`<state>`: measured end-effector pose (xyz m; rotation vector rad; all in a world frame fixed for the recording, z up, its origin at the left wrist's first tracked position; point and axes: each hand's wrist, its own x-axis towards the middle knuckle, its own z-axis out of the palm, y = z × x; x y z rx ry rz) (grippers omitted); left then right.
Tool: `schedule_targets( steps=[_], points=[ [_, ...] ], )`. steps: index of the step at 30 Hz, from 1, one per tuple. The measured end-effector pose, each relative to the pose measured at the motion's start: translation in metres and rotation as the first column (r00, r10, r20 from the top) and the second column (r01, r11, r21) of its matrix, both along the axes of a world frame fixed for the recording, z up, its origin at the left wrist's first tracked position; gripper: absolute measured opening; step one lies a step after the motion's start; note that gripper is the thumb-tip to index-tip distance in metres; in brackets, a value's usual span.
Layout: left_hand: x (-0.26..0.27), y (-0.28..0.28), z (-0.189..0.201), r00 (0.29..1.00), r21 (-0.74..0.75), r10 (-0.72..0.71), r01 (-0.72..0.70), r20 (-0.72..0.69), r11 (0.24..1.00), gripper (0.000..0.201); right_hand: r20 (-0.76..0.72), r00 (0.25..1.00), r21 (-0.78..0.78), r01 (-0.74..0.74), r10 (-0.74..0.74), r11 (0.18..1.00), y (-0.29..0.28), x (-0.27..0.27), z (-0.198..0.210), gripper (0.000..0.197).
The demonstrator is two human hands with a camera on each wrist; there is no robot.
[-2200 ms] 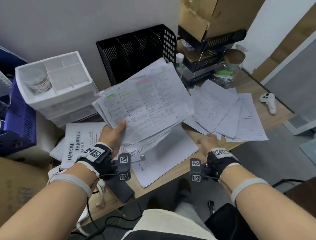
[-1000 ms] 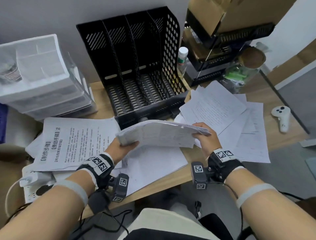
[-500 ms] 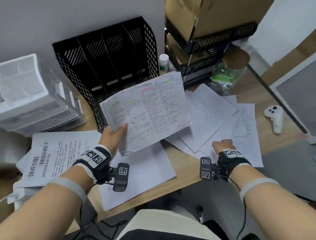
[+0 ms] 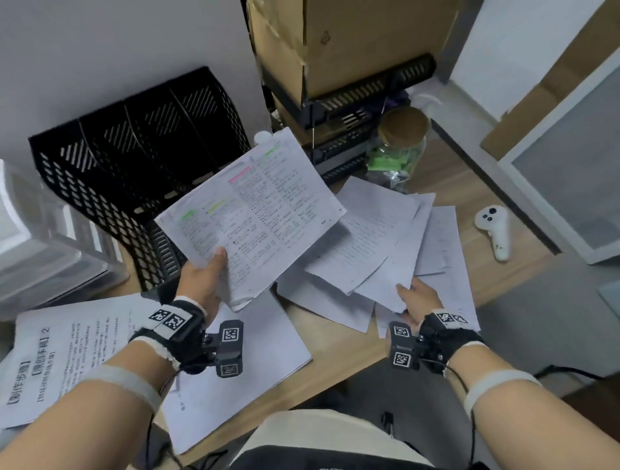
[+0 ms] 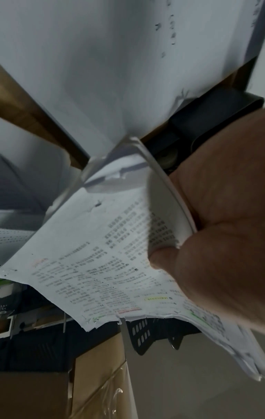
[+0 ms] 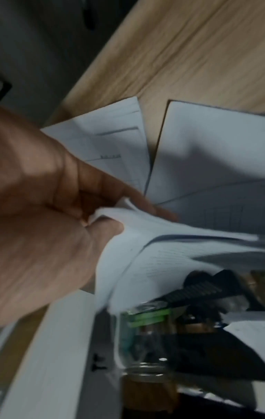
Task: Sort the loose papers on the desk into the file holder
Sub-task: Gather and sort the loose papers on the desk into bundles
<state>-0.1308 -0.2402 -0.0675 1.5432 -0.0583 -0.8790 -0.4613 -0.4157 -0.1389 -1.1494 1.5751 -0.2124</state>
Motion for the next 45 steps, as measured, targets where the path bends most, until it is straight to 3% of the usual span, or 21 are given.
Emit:
schedule_targets(
  steps=[2, 4, 7, 9, 11, 15, 18, 23, 28, 32, 36, 42, 45],
  points=[
    [-0.003, -0.008, 0.001, 0.999, -0.008, 0.014, -0.015, -0.033, 1.0, 0.046, 0.182, 0.973, 0.124, 0.123, -0.145, 0.985, 0.006, -0.012, 0.006, 0.025],
    [-0.007, -0.016, 0.003, 0.998, -0.021, 0.009, -0.011, -0.059, 1.0, 0.045, 0.212, 0.966, 0.186, 0.111, -0.15, 0.976, 0.016, -0.022, 0.011, 0.028],
    [-0.009, -0.024, 0.004, 0.996, -0.041, -0.024, 0.021, -0.086, 0.999, 0.043, 0.036, 0.979, 0.127, -0.202, 0.199, 0.971, 0.028, -0.024, 0.02, 0.026],
    [-0.008, -0.023, 0.005, 0.993, -0.051, -0.059, 0.054, -0.103, 0.997, 0.037, -0.063, 0.955, 0.082, -0.286, 0.291, 0.955, 0.036, -0.02, 0.023, 0.029],
    [-0.006, -0.02, 0.006, 0.99, -0.061, -0.076, 0.069, -0.116, 0.996, 0.034, -0.07, 0.955, 0.078, -0.282, 0.287, 0.956, 0.046, -0.016, 0.024, 0.033],
    [0.004, -0.011, 0.006, 0.99, -0.043, -0.071, 0.066, -0.125, 0.997, 0.037, -0.007, 0.993, 0.073, -0.116, 0.117, 0.991, 0.066, -0.018, 0.019, 0.032],
    [0.011, -0.002, 0.003, 0.989, -0.039, -0.048, 0.043, -0.142, 0.998, 0.042, -0.09, 0.992, -0.09, 0.081, -0.089, 0.993, 0.078, -0.023, 0.018, 0.031],
    [0.01, 0.004, 0.006, 0.985, -0.047, -0.069, 0.062, -0.156, 0.997, 0.043, -0.214, 0.977, -0.169, -0.018, -0.018, 0.986, 0.094, -0.031, 0.031, 0.03],
    [0.009, 0.003, 0.007, 0.979, -0.039, -0.13, 0.126, -0.156, 0.991, 0.03, -0.206, 0.929, -0.256, 0.252, -0.307, 0.933, 0.104, -0.05, 0.041, 0.032],
    [0.008, 0.001, 0.008, 0.973, -0.044, -0.153, 0.147, -0.174, 0.988, 0.041, -0.184, 0.896, -0.255, 0.353, -0.403, 0.9, 0.119, -0.061, 0.05, 0.031],
    [0.011, 0.003, 0.004, 0.969, -0.049, -0.191, 0.185, -0.159, 0.981, 0.032, -0.145, 0.855, -0.285, 0.447, -0.499, 0.848, 0.135, -0.063, 0.062, 0.034],
    [0.016, 0.004, 0.004, 0.964, -0.071, -0.193, 0.183, -0.181, 0.981, 0.037, -0.07, 0.839, -0.299, 0.498, -0.539, 0.814, 0.142, -0.05, 0.072, 0.033],
    [0.016, 0.004, 0.005, 0.962, -0.095, -0.193, 0.178, -0.192, 0.98, 0.037, -0.045, 0.877, -0.253, 0.454, -0.479, 0.855, 0.129, -0.04, 0.067, 0.031]
  ],
)
